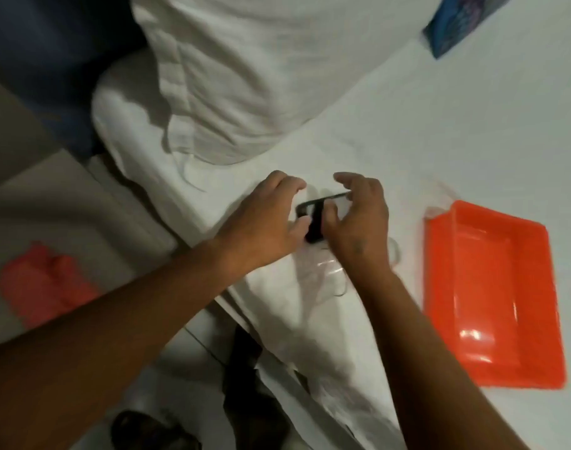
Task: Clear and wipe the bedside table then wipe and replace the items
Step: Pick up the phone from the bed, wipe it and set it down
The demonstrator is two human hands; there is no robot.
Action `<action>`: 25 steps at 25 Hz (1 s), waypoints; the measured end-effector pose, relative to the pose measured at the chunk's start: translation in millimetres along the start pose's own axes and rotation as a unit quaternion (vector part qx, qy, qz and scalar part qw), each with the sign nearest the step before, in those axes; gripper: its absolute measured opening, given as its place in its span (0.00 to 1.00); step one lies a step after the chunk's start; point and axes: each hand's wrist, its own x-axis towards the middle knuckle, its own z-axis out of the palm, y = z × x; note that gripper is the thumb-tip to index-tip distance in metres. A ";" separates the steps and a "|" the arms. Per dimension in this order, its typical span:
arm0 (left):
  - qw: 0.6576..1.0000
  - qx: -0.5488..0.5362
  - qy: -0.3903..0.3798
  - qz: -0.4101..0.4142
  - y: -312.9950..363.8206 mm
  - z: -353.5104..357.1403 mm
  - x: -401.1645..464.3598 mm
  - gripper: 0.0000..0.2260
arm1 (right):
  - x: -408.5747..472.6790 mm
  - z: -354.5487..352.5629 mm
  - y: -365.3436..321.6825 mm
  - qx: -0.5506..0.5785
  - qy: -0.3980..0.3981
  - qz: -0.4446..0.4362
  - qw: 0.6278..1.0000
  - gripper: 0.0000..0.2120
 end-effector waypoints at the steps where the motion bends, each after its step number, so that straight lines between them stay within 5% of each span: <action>1: 0.997 0.053 -0.042 -0.022 7.1 7.4 13.8 0.26 | 14.8 -11.7 12.8 -0.047 -0.042 0.050 0.997 0.23; 6: 0.975 0.182 -0.104 -0.068 27.6 30.0 46.7 0.29 | 59.9 -30.1 47.5 -0.123 -0.226 0.193 0.947 0.43; 10: 0.976 0.120 -0.141 -0.115 24.0 20.7 53.7 0.27 | 71.0 -30.8 45.1 -0.088 -0.264 0.161 0.947 0.34; 17: 0.952 -0.177 -0.126 -0.216 -38.4 -57.7 5.9 0.20 | 64.9 -23.3 -38.2 -0.080 -0.372 0.026 0.924 0.09; 22: 0.880 -0.382 0.056 -0.279 -124.7 -140.6 -95.4 0.21 | 11.3 60.5 -117.0 0.038 -0.489 -0.020 0.871 0.05; 25: 0.758 -0.518 0.245 -0.311 -177.4 -169.0 -172.2 0.16 | -71.6 149.0 -160.7 0.211 -0.549 0.071 0.806 0.03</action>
